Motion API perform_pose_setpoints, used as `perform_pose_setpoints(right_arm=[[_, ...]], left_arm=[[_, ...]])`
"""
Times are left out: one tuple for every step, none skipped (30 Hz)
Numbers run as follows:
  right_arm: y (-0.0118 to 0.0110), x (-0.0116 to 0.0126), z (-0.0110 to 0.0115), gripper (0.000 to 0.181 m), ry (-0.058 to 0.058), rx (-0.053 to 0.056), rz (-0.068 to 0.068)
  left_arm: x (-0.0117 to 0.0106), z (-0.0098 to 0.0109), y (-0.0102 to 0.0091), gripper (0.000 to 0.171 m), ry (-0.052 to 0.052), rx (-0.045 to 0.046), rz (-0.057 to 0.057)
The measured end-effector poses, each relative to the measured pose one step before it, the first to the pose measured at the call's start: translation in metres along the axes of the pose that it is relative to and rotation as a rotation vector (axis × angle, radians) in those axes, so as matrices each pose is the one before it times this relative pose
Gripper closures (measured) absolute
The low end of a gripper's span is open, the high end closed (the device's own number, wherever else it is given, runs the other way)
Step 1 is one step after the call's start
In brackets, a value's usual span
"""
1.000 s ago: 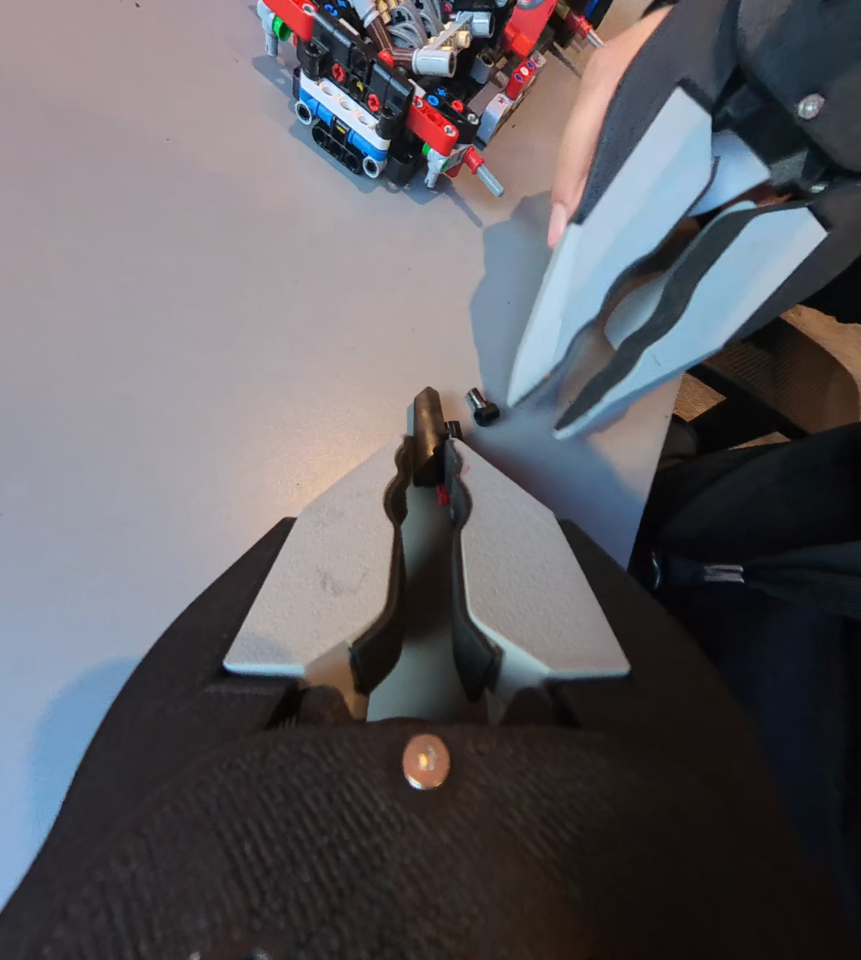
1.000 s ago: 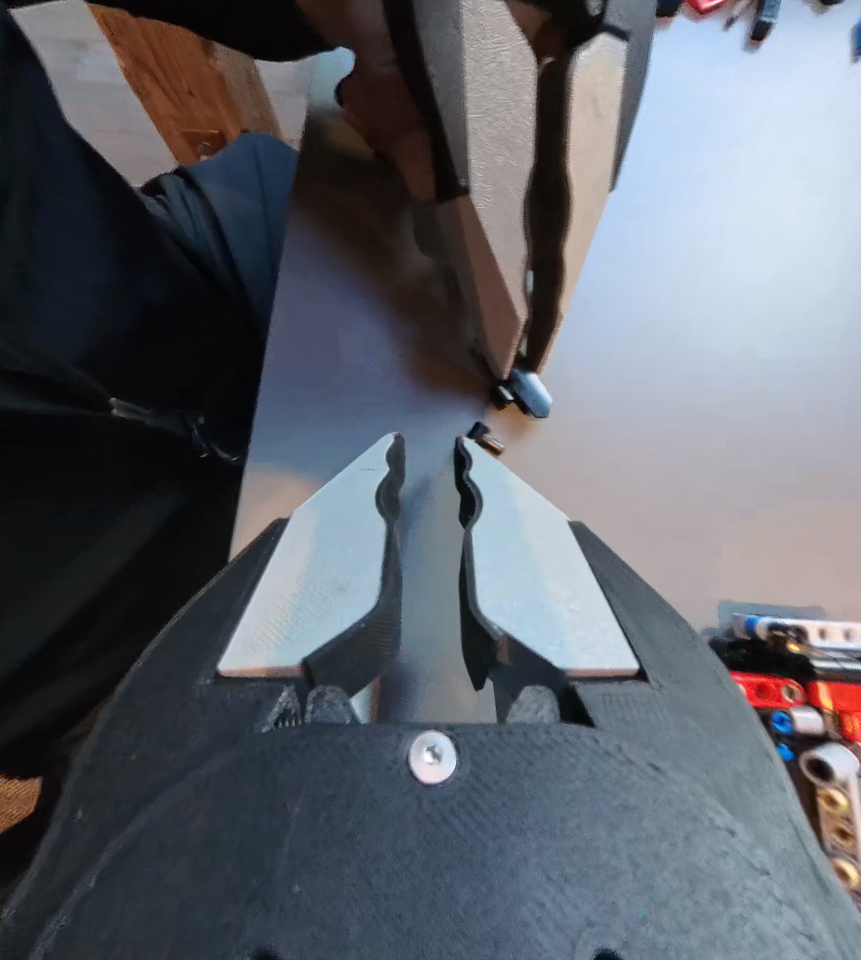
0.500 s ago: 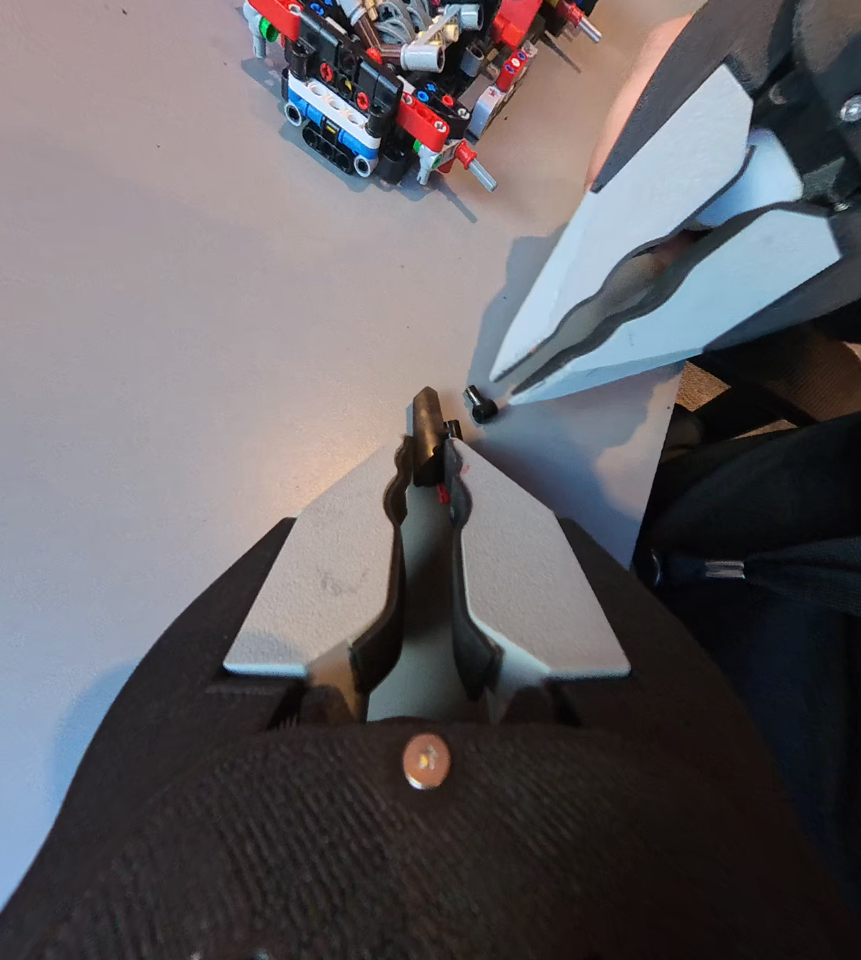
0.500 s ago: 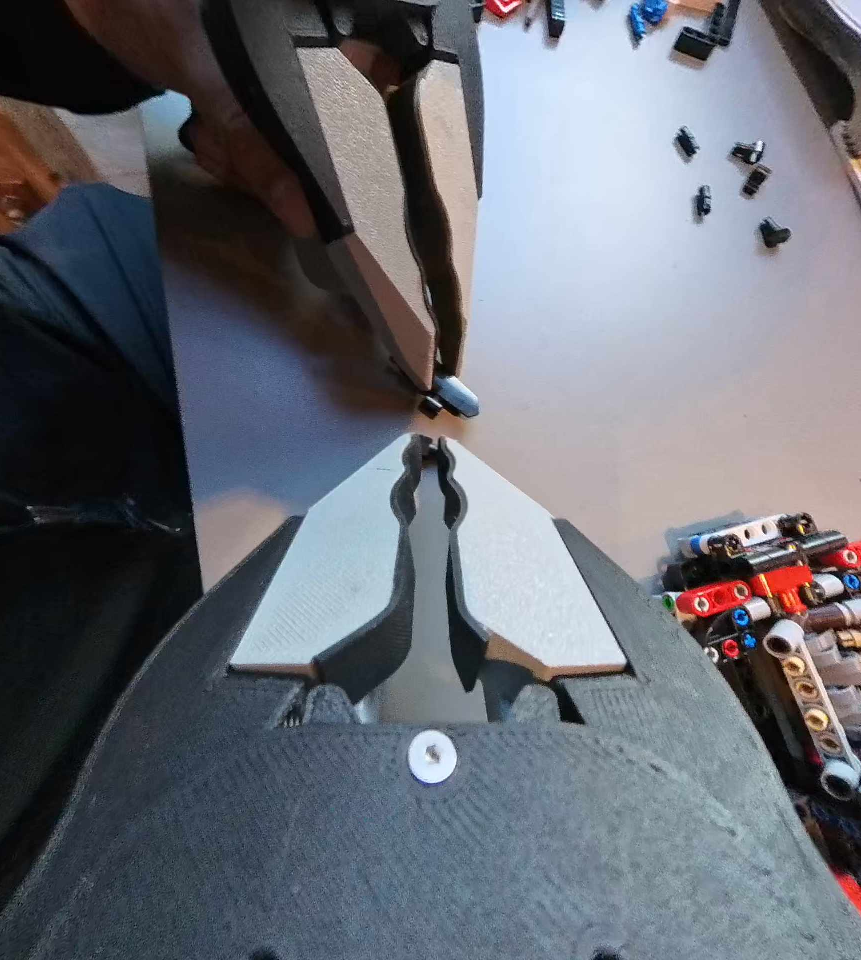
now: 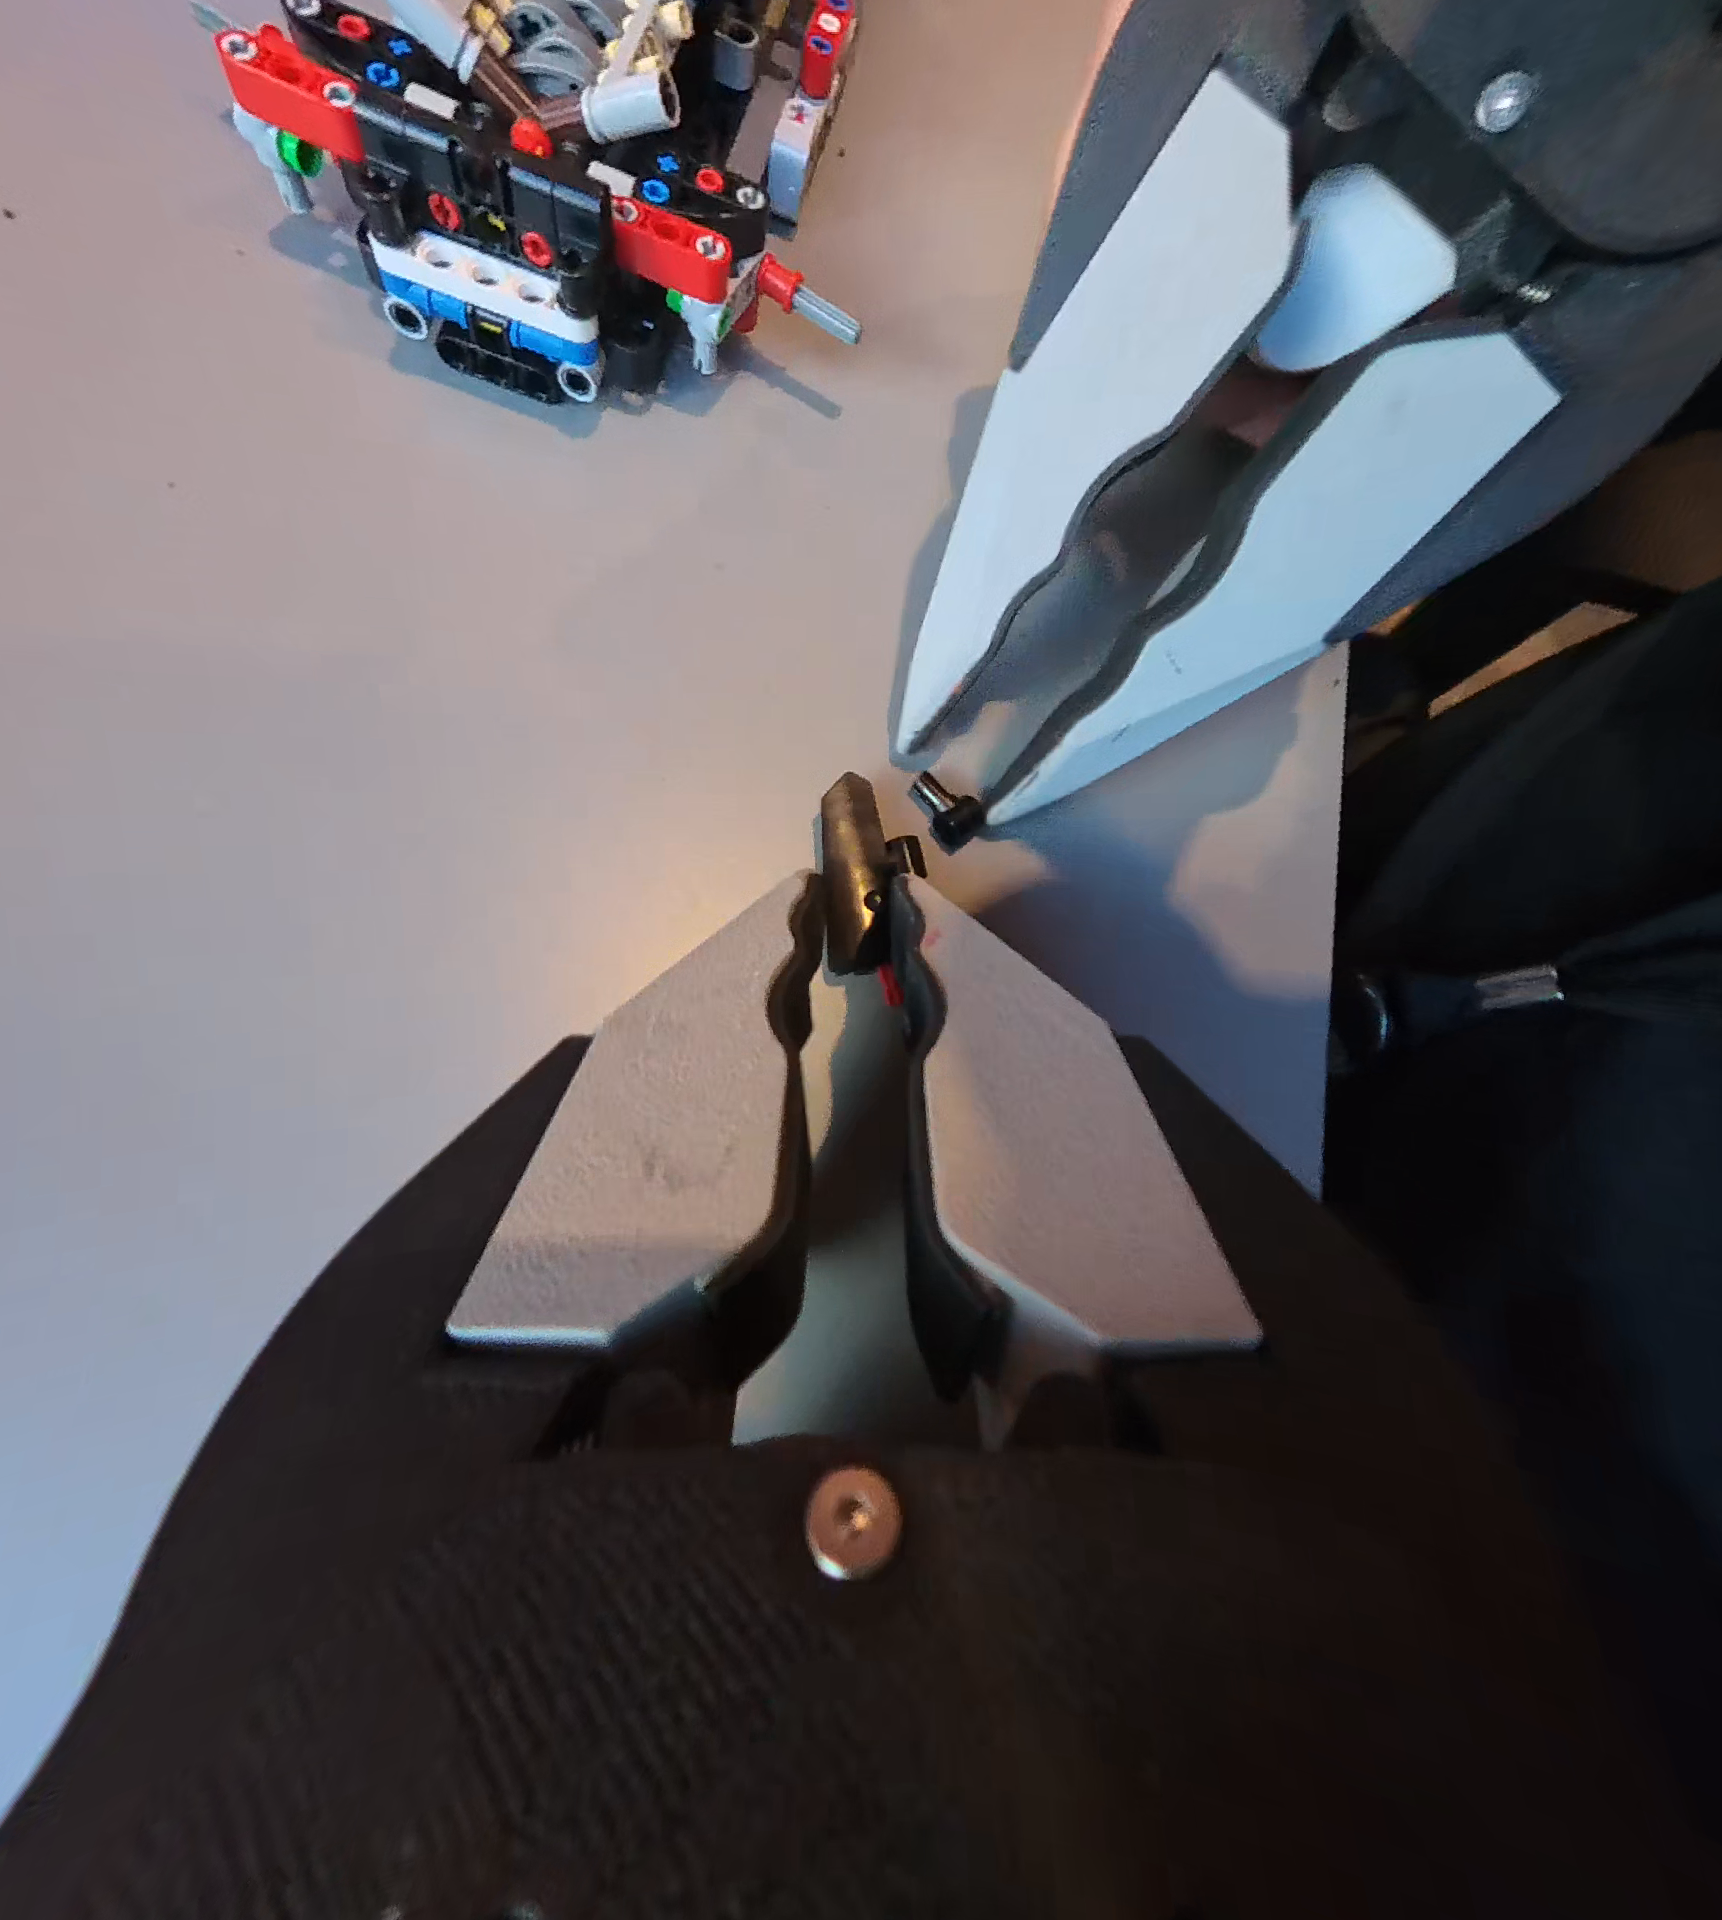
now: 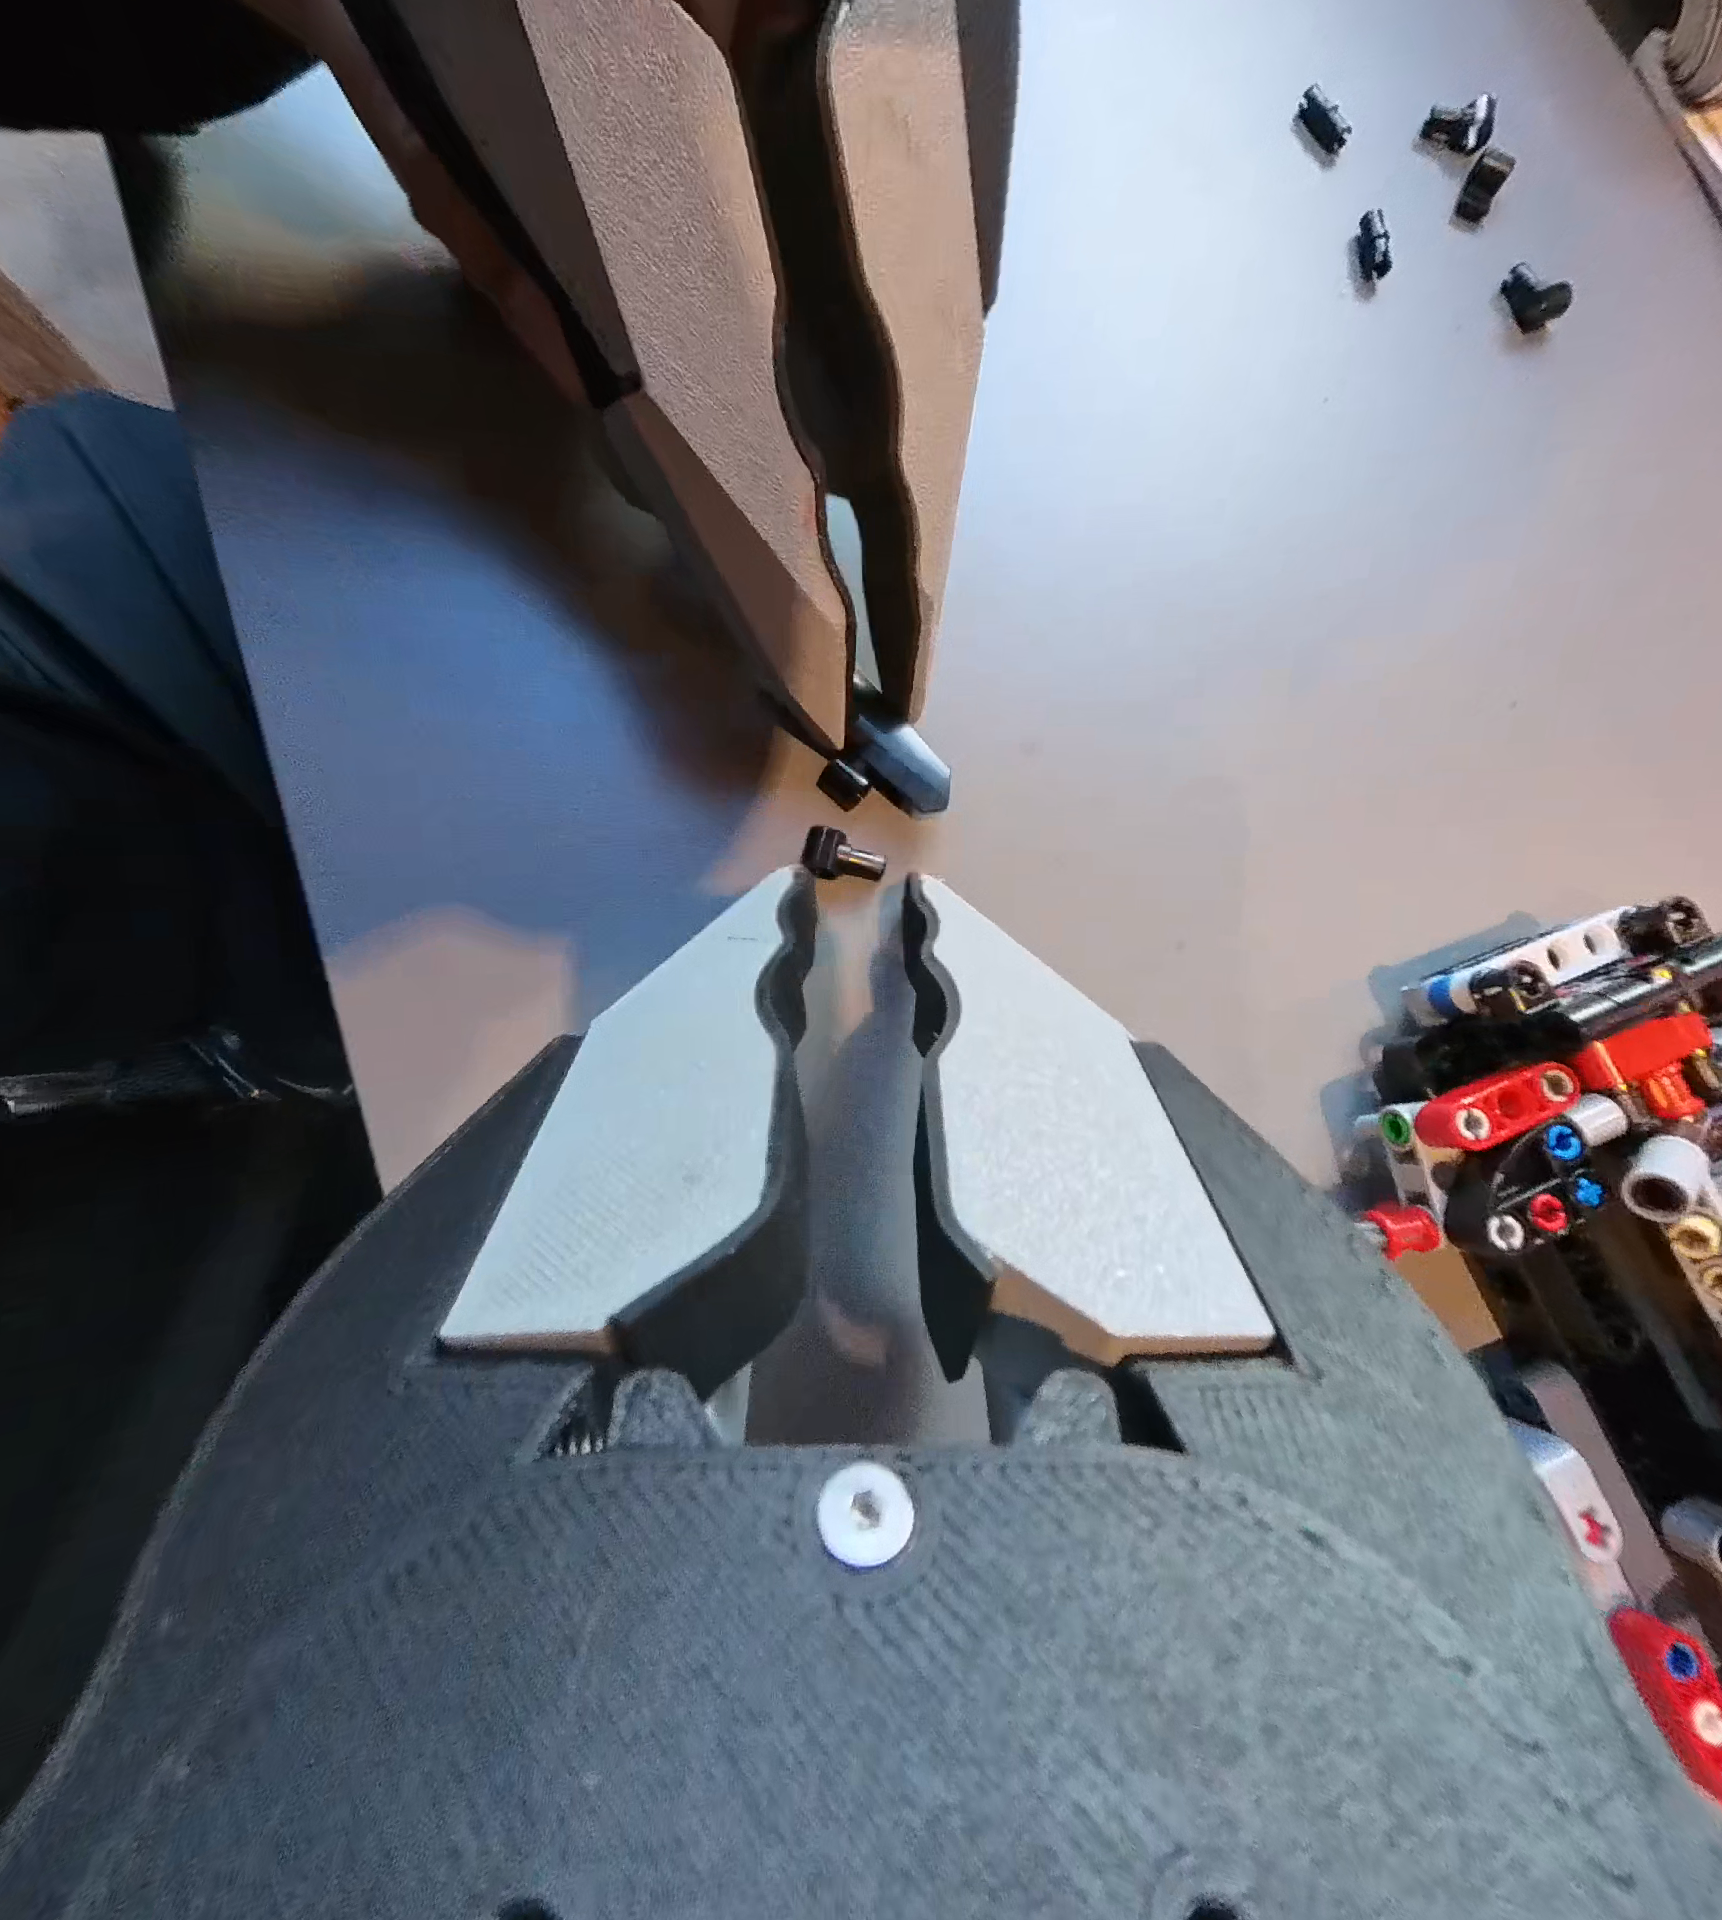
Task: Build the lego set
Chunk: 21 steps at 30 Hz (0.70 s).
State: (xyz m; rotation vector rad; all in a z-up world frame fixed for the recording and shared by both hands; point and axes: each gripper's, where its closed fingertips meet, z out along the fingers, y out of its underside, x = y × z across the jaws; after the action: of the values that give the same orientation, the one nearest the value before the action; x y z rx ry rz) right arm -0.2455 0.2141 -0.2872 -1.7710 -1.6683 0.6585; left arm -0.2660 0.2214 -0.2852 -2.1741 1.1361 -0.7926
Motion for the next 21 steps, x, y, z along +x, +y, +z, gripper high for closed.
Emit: perform_pose_setpoints(right_arm=[[-0.00055, -0.00142, 0.00135, 0.167, -0.007, 0.0007, -0.0013], [-0.00062, -0.00128, 0.00097, 0.166, -0.0029, 0.0002, -0.0075], [-0.00061, 0.00002, 0.00084, 0.166, 0.0049, 0.0015, -0.01], [-0.00052, 0.00062, 0.00067, 0.167, 0.0058, 0.0013, -0.0067], [-0.00039, 0.00053, 0.00058, 0.167, 0.0008, 0.0004, 0.0005], [-0.00046, 0.00011, 0.00033, 0.167, -0.0037, -0.0007, 0.0035], [-0.00027, 0.00033, 0.0004, 0.168, -0.0029, -0.0005, 0.0003], [-0.00025, 0.00018, 0.00027, 0.168, -0.0034, 0.0003, -0.0038], [-0.00048, -0.00093, 0.00004, 0.169, -0.0116, 0.0024, -0.0082], [-0.00148, -0.00215, -0.00045, 0.169, -0.0176, 0.0098, -0.0164], [-0.00244, -0.0027, -0.00115, 0.169, -0.0174, 0.0183, -0.0307], [-0.00189, -0.00207, -0.00133, 0.169, -0.0112, 0.0159, -0.0426], [-0.00033, -0.00038, -0.00113, 0.169, 0.0004, 0.003, -0.0468], [0.00144, 0.00012, -0.0007, 0.169, 0.0034, -0.0085, -0.0487], [0.00276, 0.00081, -0.00002, 0.169, 0.0071, -0.0176, -0.0449], [0.00294, 0.00128, 0.00028, 0.168, 0.0113, -0.0212, -0.0377], [0.00126, 0.00054, -0.0002, 0.166, 0.0094, -0.0117, -0.0339], [0.00068, 0.00097, -0.00094, 0.164, 0.0129, -0.009, -0.0271], [0.0016, 0.00127, -0.00111, 0.165, 0.0145, -0.0139, -0.0163], [0.00122, 0.00015, -0.00128, 0.165, 0.0069, -0.0081, -0.0077], [0.00101, -0.0006, -0.00136, 0.164, 0.002, -0.0014, 0.0012]], left_arm=[[-0.00027, 0.0002, -0.00013, 0.162, 0.0033, -0.009, 0.016], [-0.00043, 0.00026, -0.00029, 0.162, 0.0017, -0.01188, 0.0149], [-0.0002, 0.00029, -0.00026, 0.162, 0.0019, -0.01363, 0.0168], [-0.00017, 0.00026, -0.00029, 0.162, 0.0027, -0.01361, 0.0176], [-0.00035, 0.00039, -0.00028, 0.162, 0.0035, -0.01271, 0.012], [-0.00016, 0.00033, -0.00037, 0.162, 0.0032, -0.01103, 0.0085], [-0.00069, 0.00029, -0.00036, 0.162, 0.0, -0.00726, 0.0068], [-0.00072, 0.00028, -0.00051, 0.162, -0.0009, -0.00358, 0.0022], [-0.00019, 0.00022, -0.0002, 0.162, 0.0031, -0.00168, -0.0017], [0.00003, 0.00008, -0.00001, 0.162, 0.0041, 0.00088, -0.0009], [0.00009, -0.00009, -0.00002, 0.162, 0.0045, 0.00402, 0.0], [0.00008, 0.00006, -0.00001, 0.162, 0.0072, 0.00488, -0.0046], [0.00033, -0.00002, 0.00025, 0.162, 0.0121, 0.00262, -0.0091], [0.001, -0.00012, 0.00049, 0.162, 0.0172, -0.0011, -0.0046], [0.00086, -0.00019, 0.0005, 0.162, 0.0155, -0.00424, 0.002], [0.00059, -0.00007, 0.00032, 0.162, 0.0128, -0.00621, 0.0055], [0.00057, 0.00008, 0.00035, 0.162, 0.0125, -0.0089, 0.0064], [0.00022, 0.00004, 0.00004, 0.162, 0.0076, -0.0092, 0.0053], [0.00014, 0.00036, -0.0002, 0.162, 0.0052, -0.00658, 0.0007], [0.00043, 0.00059, -0.00044, 0.163, 0.0052, -0.00234, -0.009], [0.00055, 0.00073, -0.00065, 0.163, 0.0057, 0.00256, -0.0163]])
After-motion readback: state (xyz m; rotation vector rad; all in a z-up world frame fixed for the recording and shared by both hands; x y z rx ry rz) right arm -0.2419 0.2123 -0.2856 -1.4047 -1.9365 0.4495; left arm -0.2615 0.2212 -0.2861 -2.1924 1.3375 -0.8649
